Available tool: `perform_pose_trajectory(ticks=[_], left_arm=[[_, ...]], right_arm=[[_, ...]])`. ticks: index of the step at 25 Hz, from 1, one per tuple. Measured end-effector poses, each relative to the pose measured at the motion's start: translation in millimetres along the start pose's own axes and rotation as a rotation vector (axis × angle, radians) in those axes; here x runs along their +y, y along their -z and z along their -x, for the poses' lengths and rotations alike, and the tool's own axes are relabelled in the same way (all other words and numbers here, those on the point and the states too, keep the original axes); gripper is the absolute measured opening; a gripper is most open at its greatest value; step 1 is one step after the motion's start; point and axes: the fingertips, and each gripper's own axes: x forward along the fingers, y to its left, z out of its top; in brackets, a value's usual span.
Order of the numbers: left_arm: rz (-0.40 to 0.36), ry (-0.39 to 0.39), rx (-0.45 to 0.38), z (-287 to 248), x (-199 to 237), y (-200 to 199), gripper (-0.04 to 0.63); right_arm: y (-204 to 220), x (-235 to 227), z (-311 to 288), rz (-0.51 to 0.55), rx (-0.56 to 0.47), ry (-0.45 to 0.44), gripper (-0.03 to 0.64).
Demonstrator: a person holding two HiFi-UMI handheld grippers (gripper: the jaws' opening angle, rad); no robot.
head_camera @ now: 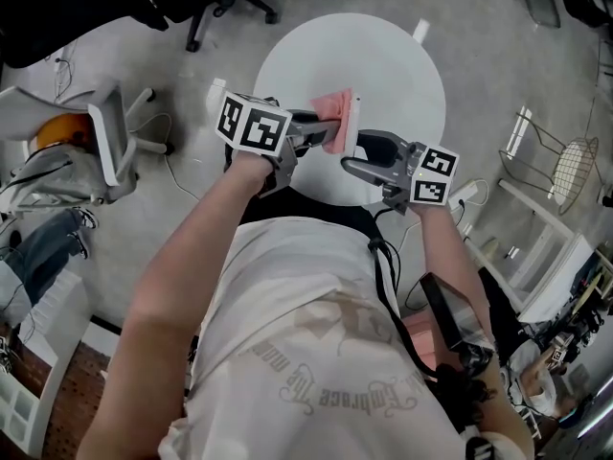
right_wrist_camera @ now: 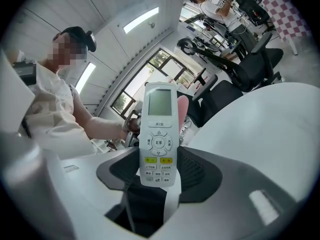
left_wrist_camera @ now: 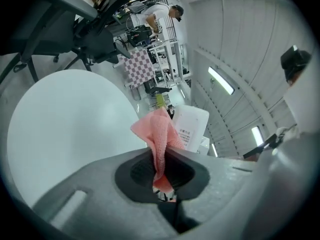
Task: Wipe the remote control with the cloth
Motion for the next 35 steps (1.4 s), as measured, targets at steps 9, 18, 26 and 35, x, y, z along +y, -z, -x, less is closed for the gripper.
perform_pose_trajectory(ticks=[9,18,26,35], left_arm=[[0.015,-0.045,0.058,-6.3,14.8,23.2,0.020],[0.042,-0.059,0.114,-20.4,23.0,48.5,0.020],[0.036,-0.053,0.137,-37.1,17.3,69.4,0.020],[0.080,-0.154,0.063,-2.0,39.7,77.7,0.020]], right_arm=[[-19.0,-13.3,3.6,-0.066,-0.130,0.027,0.244],[-23.5,-50.8,16.0,-0.142,-0.186,0.165,0.245],[9.0,-125.4,36.5,-0.165,0.008,0.467,0.245],[62.7,-165.6,32.5,0.135,0.614,0.710,0.245]])
